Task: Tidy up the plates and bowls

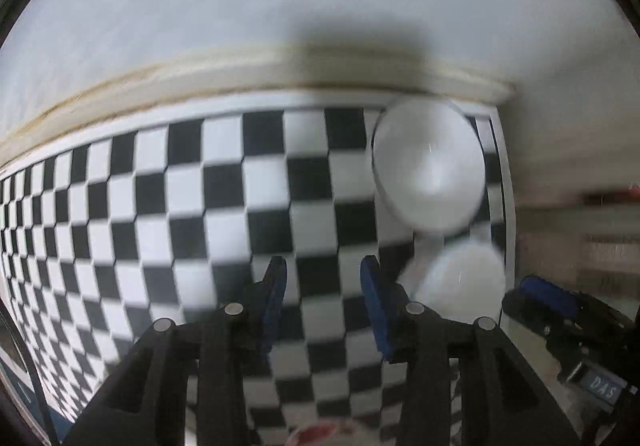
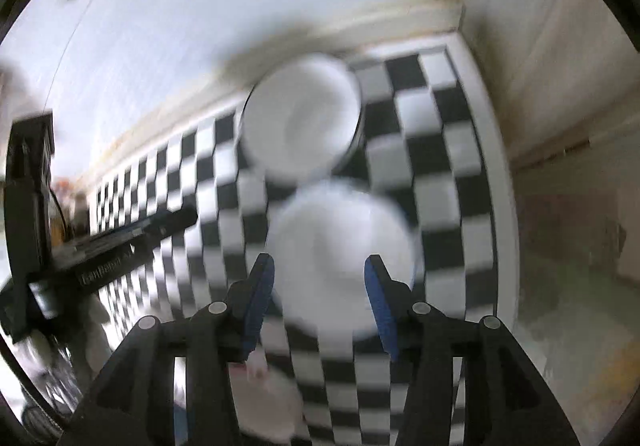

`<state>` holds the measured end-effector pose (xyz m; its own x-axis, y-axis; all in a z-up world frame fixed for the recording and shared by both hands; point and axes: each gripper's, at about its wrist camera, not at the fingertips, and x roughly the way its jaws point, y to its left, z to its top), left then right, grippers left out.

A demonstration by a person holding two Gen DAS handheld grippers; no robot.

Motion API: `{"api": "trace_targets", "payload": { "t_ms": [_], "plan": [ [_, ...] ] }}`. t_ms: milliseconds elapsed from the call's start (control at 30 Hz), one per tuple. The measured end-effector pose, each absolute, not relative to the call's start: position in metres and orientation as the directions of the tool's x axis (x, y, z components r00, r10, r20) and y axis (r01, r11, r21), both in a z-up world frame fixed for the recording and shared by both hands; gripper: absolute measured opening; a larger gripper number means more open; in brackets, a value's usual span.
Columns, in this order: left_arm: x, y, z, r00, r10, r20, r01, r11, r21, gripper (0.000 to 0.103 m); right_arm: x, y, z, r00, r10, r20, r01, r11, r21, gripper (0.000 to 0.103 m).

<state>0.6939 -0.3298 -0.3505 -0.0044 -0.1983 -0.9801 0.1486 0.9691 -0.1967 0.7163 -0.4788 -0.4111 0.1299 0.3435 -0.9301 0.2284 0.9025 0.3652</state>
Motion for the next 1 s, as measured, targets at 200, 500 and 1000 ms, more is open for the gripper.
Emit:
{"api": "trace_targets", "payload": {
  "t_ms": [200, 500, 1000],
  "plan": [
    [0.743, -0.353, -0.383, -0.069, -0.159, -0.985, 0.161, 0.972, -0.169, 0.036, 0.78, -0.492, -0.445, 0.11, 0.279, -0.954, 0.277, 0.913, 0.299, 0.05],
    [0.763, -0.369, -0.402, -0.075, -0.113, -0.991, 0.209, 0.97, -0.127, 0.033, 0.822, -0.49, -0.487, 0.043, 0.255, -0.966, 0.276, 0.926, 0.257, 0.049],
    [0.761, -0.346, -0.367, -0.053, -0.276, -0.96, 0.15, 0.948, -0.281, 0.035, 0.82, -0.491, -0.505, 0.01, 0.296, -0.955, 0.282, 0.916, 0.287, 0.03]
  ]
}}
